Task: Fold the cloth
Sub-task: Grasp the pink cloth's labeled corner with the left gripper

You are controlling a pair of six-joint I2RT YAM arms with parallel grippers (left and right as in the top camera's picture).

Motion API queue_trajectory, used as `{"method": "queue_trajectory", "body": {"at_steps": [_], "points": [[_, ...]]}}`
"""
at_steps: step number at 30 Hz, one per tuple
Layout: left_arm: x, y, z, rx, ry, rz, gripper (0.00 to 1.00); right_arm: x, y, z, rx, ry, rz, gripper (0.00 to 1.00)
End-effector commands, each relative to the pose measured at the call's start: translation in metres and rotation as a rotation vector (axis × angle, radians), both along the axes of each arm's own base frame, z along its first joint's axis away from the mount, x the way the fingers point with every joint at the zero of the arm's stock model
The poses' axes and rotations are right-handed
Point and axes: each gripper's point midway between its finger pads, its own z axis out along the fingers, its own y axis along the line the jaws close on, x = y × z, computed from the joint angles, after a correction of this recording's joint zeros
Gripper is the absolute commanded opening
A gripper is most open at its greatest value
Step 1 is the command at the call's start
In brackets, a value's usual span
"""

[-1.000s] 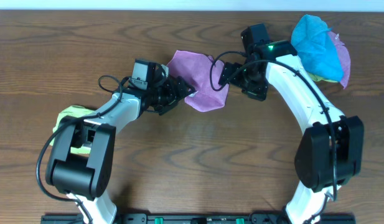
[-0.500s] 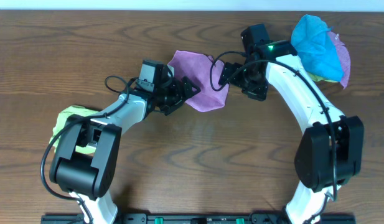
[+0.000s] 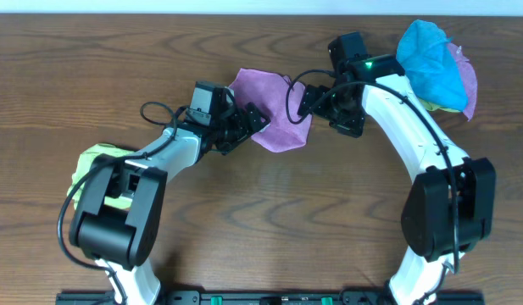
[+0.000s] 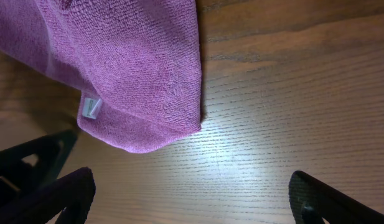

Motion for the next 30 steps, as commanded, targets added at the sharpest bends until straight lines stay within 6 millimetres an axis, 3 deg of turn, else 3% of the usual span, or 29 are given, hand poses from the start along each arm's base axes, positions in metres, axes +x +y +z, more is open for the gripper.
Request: {"method": "queue_trajectory", "body": {"at_steps": [1,7,9,12,15,20,26,30], "points": [[-0.004,-0.010,-0.017,-0.012,0.035,-0.032,0.96,0.002,0.003,0.008,0.008,-0.021,0.016,0.99],[-0.011,-0.024,-0.030,-0.042,0.060,-0.074,0.96,0.002,0.003,0.007,0.008,-0.020,0.016,0.99],[-0.013,-0.029,-0.029,-0.049,0.056,-0.088,1.00,0.002,0.003,0.007,0.008,-0.020,0.016,0.99],[-0.014,-0.032,-0.030,-0.044,0.051,-0.095,0.83,0.002,0.003,0.007,0.008,-0.020,0.016,0.99],[-0.015,-0.034,-0.030,-0.037,0.049,-0.097,0.59,0.002,0.003,0.007,0.008,-0.020,0.016,0.99],[-0.015,-0.033,-0.031,-0.032,0.048,-0.093,0.07,0.002,0.003,0.007,0.008,-0.020,0.016,0.98],[-0.016,-0.033,-0.021,-0.091,0.055,-0.121,0.06,0.001,-0.003,0.006,-0.028,-0.022,0.028,0.98],[-0.018,-0.022,-0.011,-0.125,0.086,-0.122,0.06,-0.003,-0.014,0.004,-0.088,-0.013,0.037,0.99]]}}
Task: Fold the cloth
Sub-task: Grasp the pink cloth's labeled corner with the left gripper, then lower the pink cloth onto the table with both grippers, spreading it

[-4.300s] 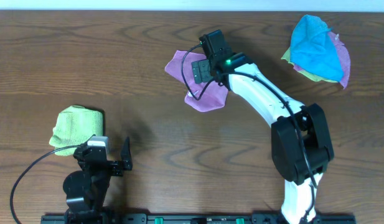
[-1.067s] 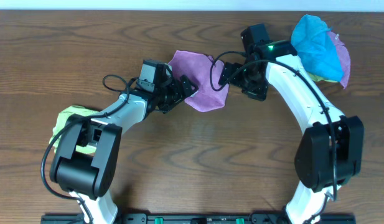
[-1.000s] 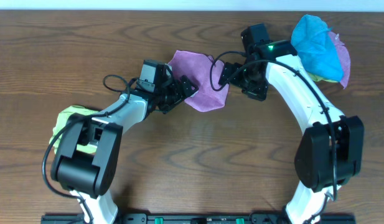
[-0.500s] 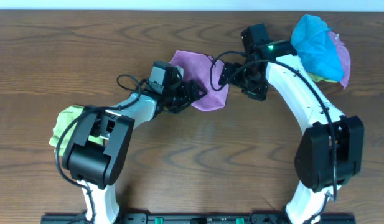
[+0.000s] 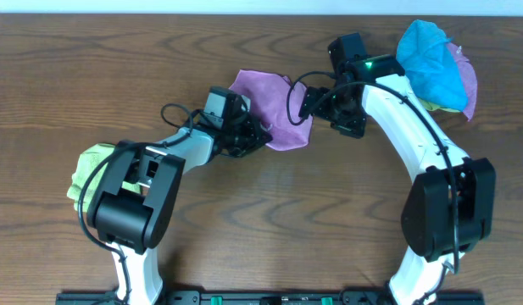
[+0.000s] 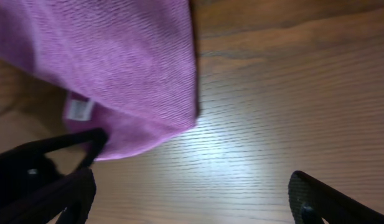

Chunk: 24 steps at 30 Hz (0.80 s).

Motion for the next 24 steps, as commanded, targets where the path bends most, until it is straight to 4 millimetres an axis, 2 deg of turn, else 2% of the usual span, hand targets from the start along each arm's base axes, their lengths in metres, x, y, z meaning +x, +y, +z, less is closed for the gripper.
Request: {"method": "queue_trajectory", "body": {"at_steps": [1,7,9,15,24], "points": [[-0.002,0.010,0.017,-0.045,0.001,-0.022,0.06,0.000,-0.010,0.005,-0.066,-0.020,0.021,0.99],[-0.004,0.029,0.063,-0.073,-0.046,-0.019,0.06,-0.003,-0.013,0.004,-0.080,-0.006,0.021,0.99],[-0.006,0.033,0.085,-0.074,-0.081,-0.019,0.06,-0.005,-0.013,0.004,-0.082,0.000,0.023,0.99],[-0.009,0.038,0.139,-0.079,-0.167,-0.007,0.06,-0.013,-0.005,0.003,-0.086,0.016,0.070,0.99],[-0.003,0.043,0.172,-0.046,-0.201,0.012,0.06,-0.027,0.014,0.002,-0.094,0.039,0.128,0.99]]}}
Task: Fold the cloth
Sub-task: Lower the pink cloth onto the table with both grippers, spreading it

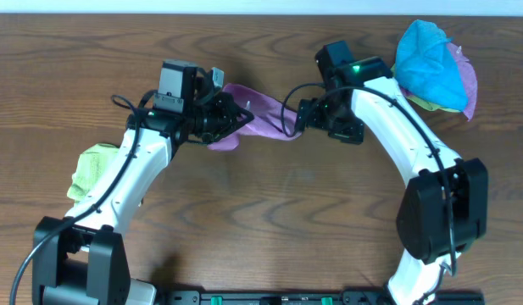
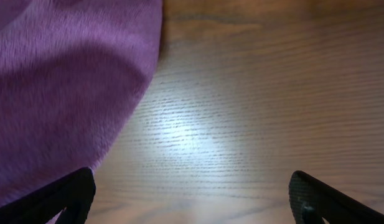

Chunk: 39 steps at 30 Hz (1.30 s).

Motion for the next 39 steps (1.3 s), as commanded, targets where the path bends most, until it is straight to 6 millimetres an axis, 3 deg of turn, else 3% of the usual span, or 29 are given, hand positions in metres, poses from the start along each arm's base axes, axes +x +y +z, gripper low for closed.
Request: {"method": "queue_trajectory", "body": {"at_steps": [1,6,10,18,22,28,35,39], "points": [[0.010,0.001,0.025,0.001,-0.065,0.000,0.06,-0.004,0.008,0.006,-0.008,-0.012,0.042,0.99],[0.016,0.000,0.054,0.003,-0.109,-0.011,0.06,-0.012,0.011,0.006,-0.018,0.014,0.057,0.99],[0.019,0.002,0.064,0.030,-0.131,-0.006,0.06,-0.013,0.009,0.006,-0.023,0.016,0.055,0.99],[0.023,0.025,0.046,0.194,-0.126,0.053,0.06,-0.025,0.022,0.007,0.014,0.050,0.112,0.99],[0.028,0.037,0.038,0.271,-0.139,0.086,0.06,-0.019,0.025,0.007,-0.045,-0.008,0.201,0.99],[0.030,0.059,0.026,0.399,-0.138,0.126,0.06,-0.013,0.034,0.008,-0.036,-0.046,0.181,0.99],[0.002,0.030,0.024,0.304,-0.067,0.005,0.06,-0.008,0.032,0.008,-0.035,-0.059,0.163,0.99],[-0.032,0.018,0.013,0.310,0.039,-0.089,0.06,-0.008,0.029,0.008,-0.037,-0.053,0.154,0.99]]}}
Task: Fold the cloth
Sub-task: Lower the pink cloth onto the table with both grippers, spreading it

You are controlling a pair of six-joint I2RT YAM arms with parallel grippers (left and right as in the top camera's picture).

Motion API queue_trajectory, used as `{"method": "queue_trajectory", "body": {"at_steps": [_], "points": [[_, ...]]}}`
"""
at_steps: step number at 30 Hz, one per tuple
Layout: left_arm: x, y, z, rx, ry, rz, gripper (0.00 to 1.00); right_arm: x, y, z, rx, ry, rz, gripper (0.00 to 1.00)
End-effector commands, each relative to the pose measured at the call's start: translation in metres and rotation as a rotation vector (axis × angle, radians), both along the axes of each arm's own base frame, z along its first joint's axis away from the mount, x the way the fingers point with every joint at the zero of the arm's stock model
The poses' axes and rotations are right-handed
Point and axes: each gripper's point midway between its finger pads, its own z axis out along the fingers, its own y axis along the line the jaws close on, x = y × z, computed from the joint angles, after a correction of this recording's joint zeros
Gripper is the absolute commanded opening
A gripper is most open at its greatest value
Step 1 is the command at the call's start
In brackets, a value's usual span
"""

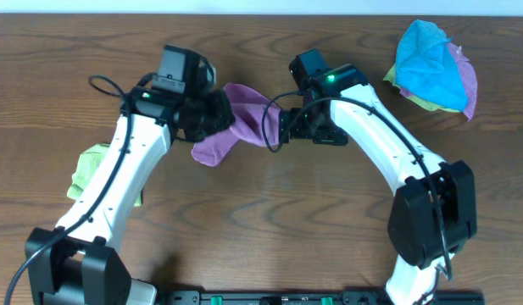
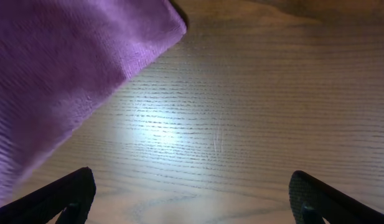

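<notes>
The purple cloth is bunched in a band at the back middle of the table, and one end droops to the lower left. My left gripper sits on its left part and appears shut on it; no wrist view shows its jaws. Just right of the cloth, my right gripper stands wide open. In the right wrist view the cloth fills the upper left with one corner at the top. Only bare wood lies between the right gripper fingers.
A pile of blue, pink and yellow-green cloths lies at the back right. Another yellow-green cloth rests at the left, partly under my left arm. The wooden table runs out toward the front.
The cloth has shifted left and its lower end now hangs further down to the left. My right gripper has moved left after it, still open. In its view a corner of the cloth now shows.
At first the cloth lay spread between both grippers, the left at its lower-left edge and the right open at its right edge. Then the left gripper was on the cloth's lower edge. Later the cloth was raised and drawn into a band. Now it sits further left.
</notes>
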Motion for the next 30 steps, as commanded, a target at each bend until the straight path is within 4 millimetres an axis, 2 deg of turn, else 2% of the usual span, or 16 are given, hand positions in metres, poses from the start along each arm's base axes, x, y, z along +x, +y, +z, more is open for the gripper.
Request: {"method": "queue_trajectory", "body": {"at_steps": [1,4,8,11,13,14,17,18,24,28,30], "points": [[-0.021,-0.017,0.011,-0.036,0.022,-0.100,0.06,0.005,-0.005,0.008,-0.003,-0.024,-0.023,0.99],[-0.043,-0.022,0.005,-0.010,0.077,-0.161,0.06,0.005,-0.006,0.008,-0.003,-0.023,-0.032,0.99],[-0.062,-0.029,0.001,0.009,0.126,-0.211,0.07,0.005,-0.006,0.008,-0.002,-0.022,-0.044,0.99],[-0.072,-0.030,-0.001,0.023,0.154,-0.234,0.31,0.005,-0.006,0.008,-0.001,-0.020,-0.050,0.99],[-0.078,-0.027,-0.003,0.033,0.177,-0.242,0.49,0.005,-0.006,0.008,0.001,-0.019,-0.050,0.99],[-0.081,-0.026,-0.004,0.039,0.188,-0.251,0.63,0.005,-0.005,0.008,0.003,-0.018,-0.050,0.99],[-0.088,-0.022,-0.005,0.056,0.205,-0.268,0.86,0.004,-0.004,0.008,0.008,-0.015,-0.057,0.99],[-0.088,-0.021,-0.006,0.061,0.204,-0.274,0.90,0.004,-0.004,0.008,0.011,-0.014,-0.056,0.99],[-0.077,-0.001,-0.015,0.176,0.170,-0.233,0.95,0.002,0.006,0.009,0.066,0.004,-0.065,0.99],[-0.064,0.021,-0.019,0.251,0.148,-0.175,0.98,0.004,0.021,0.012,0.154,0.016,-0.091,0.99],[-0.057,0.036,-0.021,0.283,0.143,-0.135,0.98,-0.002,0.031,0.015,0.212,0.057,-0.118,0.99]]}}
